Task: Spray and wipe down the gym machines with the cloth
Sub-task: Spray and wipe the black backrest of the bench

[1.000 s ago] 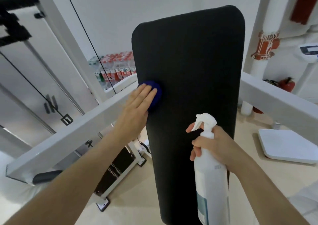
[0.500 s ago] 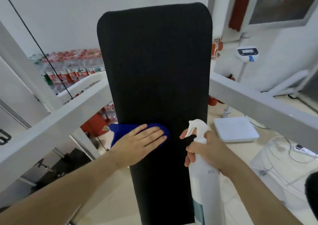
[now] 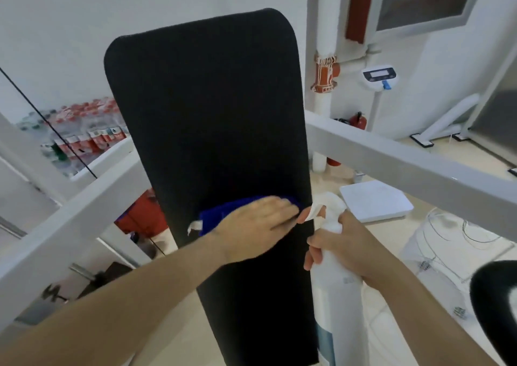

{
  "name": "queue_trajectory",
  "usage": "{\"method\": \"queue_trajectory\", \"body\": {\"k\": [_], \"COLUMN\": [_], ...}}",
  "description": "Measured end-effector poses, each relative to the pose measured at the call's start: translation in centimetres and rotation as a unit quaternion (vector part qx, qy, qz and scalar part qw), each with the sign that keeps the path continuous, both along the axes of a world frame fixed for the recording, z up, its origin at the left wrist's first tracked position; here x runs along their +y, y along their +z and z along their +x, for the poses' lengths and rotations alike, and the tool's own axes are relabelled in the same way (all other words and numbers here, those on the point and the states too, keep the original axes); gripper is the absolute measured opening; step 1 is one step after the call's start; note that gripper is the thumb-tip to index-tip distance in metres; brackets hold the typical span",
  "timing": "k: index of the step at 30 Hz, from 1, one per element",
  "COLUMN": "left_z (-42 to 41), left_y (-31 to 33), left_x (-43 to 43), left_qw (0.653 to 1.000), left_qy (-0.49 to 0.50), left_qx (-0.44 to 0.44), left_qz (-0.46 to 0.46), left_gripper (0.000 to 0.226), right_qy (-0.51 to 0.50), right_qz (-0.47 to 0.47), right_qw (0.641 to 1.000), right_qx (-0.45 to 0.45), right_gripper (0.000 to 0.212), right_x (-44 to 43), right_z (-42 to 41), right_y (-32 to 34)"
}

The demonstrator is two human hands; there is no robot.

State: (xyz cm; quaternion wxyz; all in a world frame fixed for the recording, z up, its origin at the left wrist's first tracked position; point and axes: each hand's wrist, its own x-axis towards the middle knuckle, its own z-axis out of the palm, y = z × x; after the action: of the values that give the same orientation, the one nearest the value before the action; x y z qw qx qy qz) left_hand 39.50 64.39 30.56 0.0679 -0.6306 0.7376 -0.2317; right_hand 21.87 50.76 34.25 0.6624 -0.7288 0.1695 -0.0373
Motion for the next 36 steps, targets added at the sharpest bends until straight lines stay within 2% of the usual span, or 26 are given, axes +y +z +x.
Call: {"method": "queue_trajectory", "body": {"k": [2,4,5,7,10,13,17,21,24,26,27,29,31,33,36], "left_z": [-0.7,-0.3,0.3,2.5,5.7,4.1,0.1,-2.3,-4.6,-5.3,-4.9,-3.2,-0.8,0.0,-1.5], "left_y": [-2.2,-1.3,0.4,5.6,13.1,13.3,6.3,1.1,-3.0,-3.8,-2.9,1.1,6.0,9.1,7.8], "left_x": [1.5,1.7,1.6,0.5,-1.7,-4.0,-4.7,-4.5,-3.7,-3.5,-3.5,-4.6,-6.5,-7.8,-8.9], "left_qw": [0.989,0.975,0.978,0.993,0.976,0.963,0.988,0.998,0.969,0.947,0.949,0.969,0.982,0.984,0.985], "left_qy": [-0.048,-0.059,-0.056,-0.024,0.072,0.123,0.089,0.051,0.013,-0.02,-0.029,-0.025,0.012,0.069,0.114], "left_qx": [-0.06,-0.105,-0.113,-0.11,-0.08,-0.025,0.007,-0.036,-0.115,-0.156,-0.171,-0.177,-0.178,-0.164,-0.129], "left_qz": [0.124,0.187,0.166,0.024,-0.189,-0.238,-0.126,0.011,0.218,0.281,0.265,0.171,0.067,0.027,-0.018], "left_gripper": [0.04,0.049,0.052,0.051,0.047,0.048,0.06,0.064,0.062,0.059,0.059,0.059,0.061,0.056,0.04], "right_qy": [0.001,-0.001,0.003,0.016,0.013,-0.023,-0.067,-0.083,-0.089,-0.098,-0.1,-0.1,-0.102,-0.093,-0.082], "right_qz": [0.007,0.017,0.015,0.004,-0.007,0.008,0.016,0.029,0.019,0.024,0.023,0.022,0.021,0.024,0.05], "right_qw": [1.0,1.0,1.0,1.0,0.999,0.999,0.997,0.996,0.995,0.994,0.994,0.993,0.993,0.994,0.995], "right_qx": [0.005,0.007,0.011,0.025,0.039,0.037,0.043,0.035,0.037,0.034,0.041,0.057,0.059,0.048,0.016], "right_gripper": [0.023,0.024,0.025,0.028,0.019,0.006,0.012,0.022,0.017,0.017,0.018,0.018,0.02,0.025,0.028], "right_x": [-0.2,-0.6,-0.6,-1.0,-1.0,-0.9,-1.3,-2.1,-2.5,-3.0,-3.3,-3.7,-3.9,-3.6,-3.6], "right_z": [-0.4,-1.3,-1.6,-2.0,-2.1,-2.1,-2.4,-3.0,-3.6,-4.5,-4.8,-5.4,-5.4,-5.1,-4.4], "right_y": [-0.4,-0.3,-0.4,-0.7,-1.6,-2.3,-3.3,-3.7,-4.3,-4.9,-5.3,-6.2,-6.9,-7.2,-7.2]}}
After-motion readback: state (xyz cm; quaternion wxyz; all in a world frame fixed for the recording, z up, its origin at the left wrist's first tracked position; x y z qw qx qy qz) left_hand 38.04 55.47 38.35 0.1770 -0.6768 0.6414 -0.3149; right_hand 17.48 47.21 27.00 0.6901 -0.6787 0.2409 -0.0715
